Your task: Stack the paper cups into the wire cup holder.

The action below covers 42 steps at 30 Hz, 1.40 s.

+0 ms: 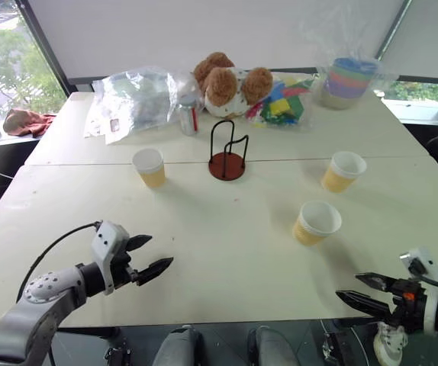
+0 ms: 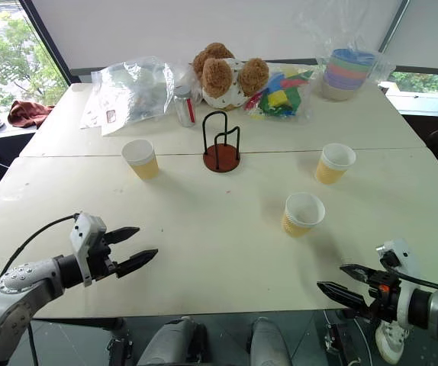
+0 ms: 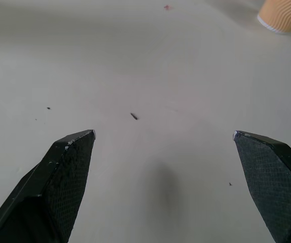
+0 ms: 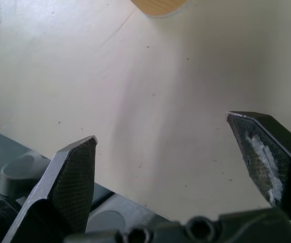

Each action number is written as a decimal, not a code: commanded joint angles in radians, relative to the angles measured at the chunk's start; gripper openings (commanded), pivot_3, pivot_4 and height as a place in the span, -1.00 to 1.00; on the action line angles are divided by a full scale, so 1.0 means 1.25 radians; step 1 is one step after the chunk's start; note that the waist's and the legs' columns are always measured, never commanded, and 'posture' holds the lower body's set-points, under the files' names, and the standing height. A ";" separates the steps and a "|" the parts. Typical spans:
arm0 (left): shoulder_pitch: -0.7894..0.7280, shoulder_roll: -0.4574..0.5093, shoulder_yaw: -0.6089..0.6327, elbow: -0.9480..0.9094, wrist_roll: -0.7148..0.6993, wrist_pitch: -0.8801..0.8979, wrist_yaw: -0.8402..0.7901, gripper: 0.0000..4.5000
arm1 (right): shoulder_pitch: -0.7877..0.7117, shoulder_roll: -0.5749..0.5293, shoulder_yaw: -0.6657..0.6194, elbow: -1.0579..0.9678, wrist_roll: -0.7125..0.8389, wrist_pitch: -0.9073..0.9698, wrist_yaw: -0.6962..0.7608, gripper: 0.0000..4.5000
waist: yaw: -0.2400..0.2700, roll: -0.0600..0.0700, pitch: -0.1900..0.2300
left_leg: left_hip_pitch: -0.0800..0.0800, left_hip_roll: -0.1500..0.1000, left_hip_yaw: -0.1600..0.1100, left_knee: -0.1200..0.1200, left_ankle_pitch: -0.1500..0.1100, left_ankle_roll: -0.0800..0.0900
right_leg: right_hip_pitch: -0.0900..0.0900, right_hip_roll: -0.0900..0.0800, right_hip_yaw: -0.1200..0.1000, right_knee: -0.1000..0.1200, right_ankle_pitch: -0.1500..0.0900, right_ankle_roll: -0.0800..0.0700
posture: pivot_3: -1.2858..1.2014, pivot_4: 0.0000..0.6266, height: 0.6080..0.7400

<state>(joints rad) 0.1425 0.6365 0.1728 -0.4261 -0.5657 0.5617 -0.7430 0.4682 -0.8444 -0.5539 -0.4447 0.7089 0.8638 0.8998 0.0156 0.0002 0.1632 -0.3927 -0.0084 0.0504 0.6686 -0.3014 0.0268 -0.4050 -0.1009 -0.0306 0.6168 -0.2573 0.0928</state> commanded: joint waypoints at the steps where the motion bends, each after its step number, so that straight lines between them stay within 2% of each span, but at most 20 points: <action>1: -0.036 -0.005 0.010 -0.002 -0.016 0.018 0.018 1.00 | -0.003 -0.016 -0.014 0.006 -0.009 -0.014 0.010 0.98 | -0.001 0.000 0.000 | 0.000 0.000 0.000 0.000 0.000 0.000 | 0.000 0.000 0.000 0.000 0.000 0.000 | 0.03 -0.52 1.00; 9: -0.103 0.028 -0.004 0.081 0.014 -0.018 -0.045 1.00 | 0.032 -0.008 -0.068 0.007 -0.035 -0.033 0.003 0.98 | 0.000 0.000 0.000 | 0.000 0.000 0.000 -0.001 0.000 0.000 | 0.000 0.001 0.000 0.000 0.000 0.000 | 0.03 -0.52 1.00; 14: -0.195 0.028 -0.018 0.116 0.006 -0.012 -0.072 1.00 | -0.007 -0.026 -0.137 0.022 -0.011 -0.020 0.004 0.98 | -0.001 -0.001 0.000 | 0.000 0.000 0.000 0.000 0.000 0.000 | 0.000 0.000 0.000 0.000 0.000 0.000 | 0.03 -0.52 1.00; 18: -0.272 0.016 -0.021 0.144 0.011 -0.008 -0.062 1.00 | -0.185 -0.116 -0.233 0.085 0.031 0.014 -0.031 0.98 | -0.007 0.001 0.000 | 0.000 0.000 0.001 0.000 0.000 0.000 | 0.000 0.001 0.001 0.000 0.001 0.000 | 0.03 -0.52 1.00; 19: -0.299 0.039 -0.020 0.151 -0.014 0.019 -0.095 1.00 | -0.264 -0.138 -0.230 0.092 0.076 0.038 -0.050 0.98 | -0.008 0.000 0.000 | 0.000 0.000 0.002 0.000 0.000 0.000 | 0.000 0.001 0.001 0.001 0.001 0.000 | 0.03 -0.52 1.00; 21: -0.380 0.102 -0.009 0.184 -0.061 0.081 -0.170 1.00 | -0.436 -0.142 -0.181 0.088 0.179 0.080 -0.108 0.98 | -0.011 -0.002 0.001 | 0.001 0.001 0.001 0.000 0.001 -0.001 | -0.001 0.003 0.001 0.002 0.002 0.002 | 0.03 -0.52 1.00; 23: -0.483 0.167 0.004 0.231 -0.114 0.160 -0.233 1.00 | -0.614 -0.088 -0.081 0.071 0.253 0.117 -0.197 0.98 | -0.013 -0.005 0.003 | 0.001 0.002 0.000 0.000 0.002 -0.003 | -0.002 0.005 0.000 0.004 0.002 0.002 | 0.03 -0.52 1.00; 25: -0.550 0.205 -0.007 0.262 -0.126 0.189 -0.275 1.00 | -0.736 -0.010 0.024 0.063 0.262 0.138 -0.284 0.98 | -0.019 -0.008 0.002 | 0.000 0.003 -0.001 0.000 0.003 -0.004 | -0.003 0.006 -0.001 0.005 0.002 0.001 | 0.03 -0.52 1.00; 27: -0.579 0.228 -0.015 0.281 -0.124 0.201 -0.299 1.00 | -0.804 0.066 0.113 0.072 0.231 0.149 -0.353 0.98 | -0.021 -0.007 0.001 | 0.000 0.003 -0.001 -0.001 0.003 -0.004 | -0.003 0.006 -0.001 0.005 0.002 0.001 | 0.03 -0.52 1.00; 30: -0.583 0.260 0.005 0.287 -0.135 0.225 -0.318 1.00 | -0.872 0.188 0.257 0.101 0.158 0.133 -0.424 0.98 | -0.024 -0.007 0.002 | -0.001 0.002 0.001 -0.001 0.003 -0.005 | -0.004 0.005 -0.001 0.007 0.001 0.003 | 0.03 -0.52 1.00; 33: -0.552 0.286 0.041 0.270 -0.147 0.249 -0.320 1.00 | -0.910 0.275 0.341 0.169 0.082 0.098 -0.460 0.98 | -0.024 -0.007 0.002 | -0.010 0.001 0.002 0.001 0.005 -0.008 | -0.013 0.005 -0.001 0.010 0.001 0.003 | 0.03 -0.52 1.00; 35: -0.520 0.293 0.068 0.261 -0.151 0.252 -0.307 1.00 | -0.944 0.329 0.379 0.227 0.036 0.067 -0.474 0.98 | -0.023 -0.007 0.002 | -0.015 0.001 0.001 0.004 0.005 -0.008 | -0.018 0.006 -0.001 0.012 0.001 0.003 | 0.03 -0.52 1.00; 42: -0.412 0.294 0.136 0.215 -0.156 0.251 -0.270 1.00 | -1.027 0.458 0.450 0.418 -0.083 -0.044 -0.448 0.98 | -0.025 -0.007 0.002 | -0.015 0.001 0.002 0.010 0.004 -0.006 | -0.016 0.006 -0.001 0.012 0.002 0.003 | 0.03 -0.52 1.00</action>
<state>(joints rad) -0.3716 0.9918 0.2830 -0.1266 -0.7411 0.8796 -1.0899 -0.7801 -0.2875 0.0119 0.0626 0.6235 0.8515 0.3231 -0.0151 -0.0083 0.1657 -0.4115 -0.0067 0.0524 0.6823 -0.2959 0.0189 -0.4251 -0.0929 -0.0323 0.6324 -0.2554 0.0967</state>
